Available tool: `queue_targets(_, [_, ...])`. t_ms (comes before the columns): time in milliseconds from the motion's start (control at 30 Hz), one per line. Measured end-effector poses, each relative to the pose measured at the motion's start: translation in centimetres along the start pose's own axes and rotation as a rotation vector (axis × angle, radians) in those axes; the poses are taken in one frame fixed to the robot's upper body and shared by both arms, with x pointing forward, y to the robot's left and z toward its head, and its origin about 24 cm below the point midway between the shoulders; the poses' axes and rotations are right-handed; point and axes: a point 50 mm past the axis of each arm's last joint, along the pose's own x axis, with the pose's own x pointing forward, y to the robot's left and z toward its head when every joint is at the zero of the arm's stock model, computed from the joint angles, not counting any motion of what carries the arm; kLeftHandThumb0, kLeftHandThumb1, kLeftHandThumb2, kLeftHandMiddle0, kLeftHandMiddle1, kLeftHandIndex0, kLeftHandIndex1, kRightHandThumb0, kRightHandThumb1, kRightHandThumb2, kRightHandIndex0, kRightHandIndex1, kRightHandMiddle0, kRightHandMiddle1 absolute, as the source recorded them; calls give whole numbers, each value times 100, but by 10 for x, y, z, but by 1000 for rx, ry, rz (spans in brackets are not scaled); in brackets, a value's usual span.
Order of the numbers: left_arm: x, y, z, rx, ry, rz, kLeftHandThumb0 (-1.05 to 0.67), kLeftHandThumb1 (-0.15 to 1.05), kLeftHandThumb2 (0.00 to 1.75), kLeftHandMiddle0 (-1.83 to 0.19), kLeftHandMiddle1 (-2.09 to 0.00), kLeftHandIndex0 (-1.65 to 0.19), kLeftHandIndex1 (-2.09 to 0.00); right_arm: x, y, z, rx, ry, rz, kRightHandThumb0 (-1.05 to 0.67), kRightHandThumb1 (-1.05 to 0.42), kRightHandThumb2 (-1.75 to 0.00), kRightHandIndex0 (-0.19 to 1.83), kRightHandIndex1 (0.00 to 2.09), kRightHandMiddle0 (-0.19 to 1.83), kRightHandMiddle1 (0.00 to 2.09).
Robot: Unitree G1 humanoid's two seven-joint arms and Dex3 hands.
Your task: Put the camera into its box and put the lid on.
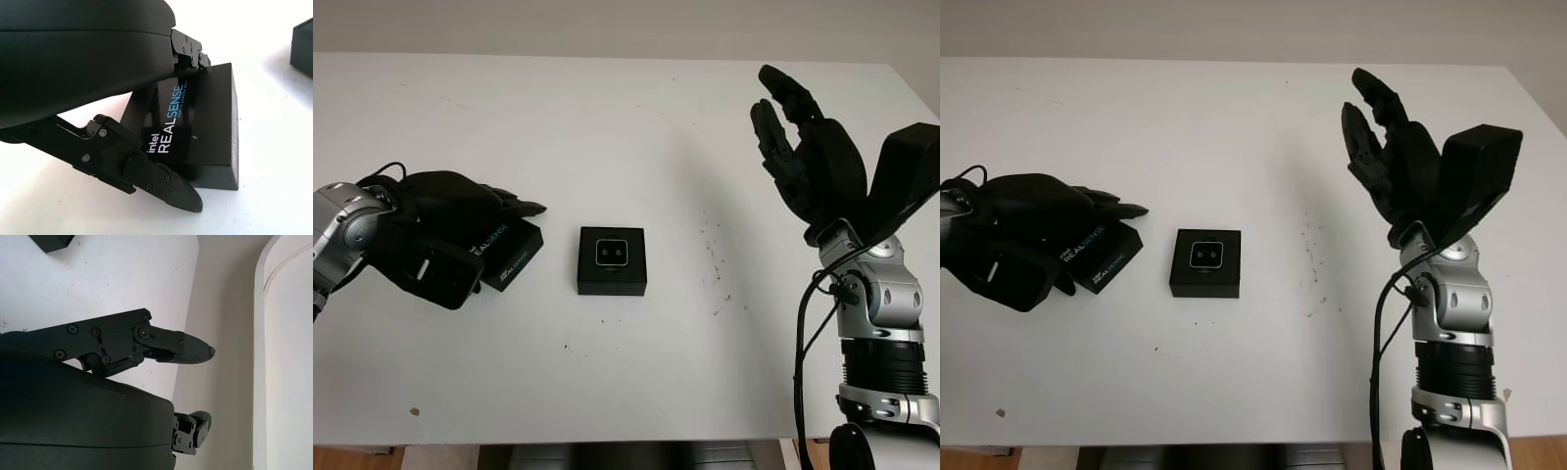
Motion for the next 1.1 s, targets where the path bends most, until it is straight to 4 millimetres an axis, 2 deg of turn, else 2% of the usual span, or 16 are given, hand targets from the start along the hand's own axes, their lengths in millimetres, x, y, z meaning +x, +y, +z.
queue_targets(67, [1,0,1,14,-5,20,-49,89,5,18,-162,12,-119,0,0,0,0,-1,2,-45,-105,-54,-1,5,-19,46])
queue_targets(100, [1,1,2,23,-8,30,-48,90,5,18,-170,14,-132,0,0,1,-1,-2,4,-45,-105,-54,0,5,-19,46])
queue_targets(167, [1,0,2,40,-14,44,-45,92,6,16,-173,12,-146,0,0,1,-1,-3,5,-46,-105,-53,0,5,-19,49])
queue_targets(200, [1,0,3,50,-20,55,-43,93,6,11,-166,10,-147,0,0,1,-1,-2,3,-46,-105,-53,0,5,-19,48])
queue_targets(267, [1,0,4,68,-30,82,-39,101,8,-2,-167,1,-155,0,0,1,-1,1,-1,-46,-105,-52,0,5,-19,47])
queue_targets(333, [1,0,3,83,-26,132,-39,104,18,-15,-197,-7,-192,0,0,1,-3,1,-1,-46,-105,-53,-1,5,-19,46])
queue_targets(367, [1,0,4,92,-26,154,-39,104,21,-18,-203,-8,-201,0,0,1,-3,1,0,-46,-105,-53,-1,5,-19,45])
queue_targets(400, [0,-1,5,99,-22,179,-40,105,28,-33,-207,-17,-206,0,1,1,-3,1,1,-46,-105,-53,-1,4,-19,46])
queue_targets(500, [-1,-4,5,127,24,226,-43,105,37,-44,-209,-23,-209,-1,1,1,-4,-1,5,-44,-105,-54,-1,5,-19,49])
queue_targets(667, [-5,-8,4,71,121,285,-41,105,34,-55,-209,-31,-209,-2,1,1,-7,6,0,-44,-105,-53,-1,5,-19,52])
queue_targets(767, [-5,-8,7,-60,164,332,-39,105,32,-63,-209,-31,-209,-3,2,-2,-8,12,4,-46,-105,-51,-1,5,-19,53])
queue_targets(833, [-2,-9,11,-187,181,338,-36,105,29,-60,-209,-21,-209,-3,3,-3,-8,10,6,-46,-105,-50,0,5,-19,53])
queue_targets(900, [-1,-9,12,-318,192,324,-35,105,30,-61,-209,-20,-209,-3,4,-3,-4,9,8,-46,-105,-49,0,5,-19,53])
queue_targets(1033, [-1,-3,13,-504,210,291,-32,105,31,-80,-209,-49,-209,-4,6,-4,-5,9,15,-44,-105,-53,0,5,-19,51])
queue_targets(1100, [0,3,14,-568,194,271,-33,105,30,-78,-209,-55,-209,-4,7,-6,-12,16,26,-44,-105,-53,-1,5,-19,49])
